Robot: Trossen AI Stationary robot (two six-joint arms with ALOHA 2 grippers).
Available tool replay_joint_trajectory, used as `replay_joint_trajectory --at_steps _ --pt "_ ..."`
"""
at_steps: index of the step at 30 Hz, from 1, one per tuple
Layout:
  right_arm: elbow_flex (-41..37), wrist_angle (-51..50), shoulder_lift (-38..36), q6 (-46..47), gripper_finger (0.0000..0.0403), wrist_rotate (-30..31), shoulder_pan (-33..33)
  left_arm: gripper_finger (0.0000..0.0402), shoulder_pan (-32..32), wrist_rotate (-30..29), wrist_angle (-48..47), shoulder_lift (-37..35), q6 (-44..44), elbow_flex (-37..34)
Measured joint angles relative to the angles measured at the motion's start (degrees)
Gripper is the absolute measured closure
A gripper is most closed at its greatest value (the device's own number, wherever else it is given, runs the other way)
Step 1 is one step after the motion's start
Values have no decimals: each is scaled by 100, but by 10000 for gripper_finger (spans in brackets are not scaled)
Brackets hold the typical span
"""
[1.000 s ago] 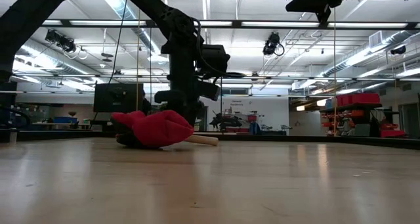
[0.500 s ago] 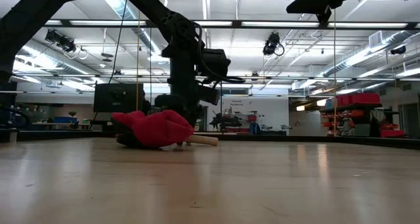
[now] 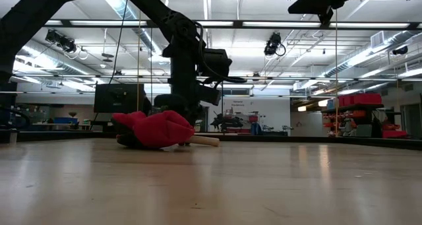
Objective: Pick & Place Garden tools in Gardening bag
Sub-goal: Put the hand rake into the gardening bag
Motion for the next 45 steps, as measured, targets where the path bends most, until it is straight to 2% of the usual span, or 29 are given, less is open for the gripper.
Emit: replay_joint_trajectory --at_steps 22,45 --pt "0 3 0 0 403 1 1 318 -68 -13 92 0 4 -2" --pt "0 7 0 0 403 0 0 324 -70 11 52 -17 -86 -2"
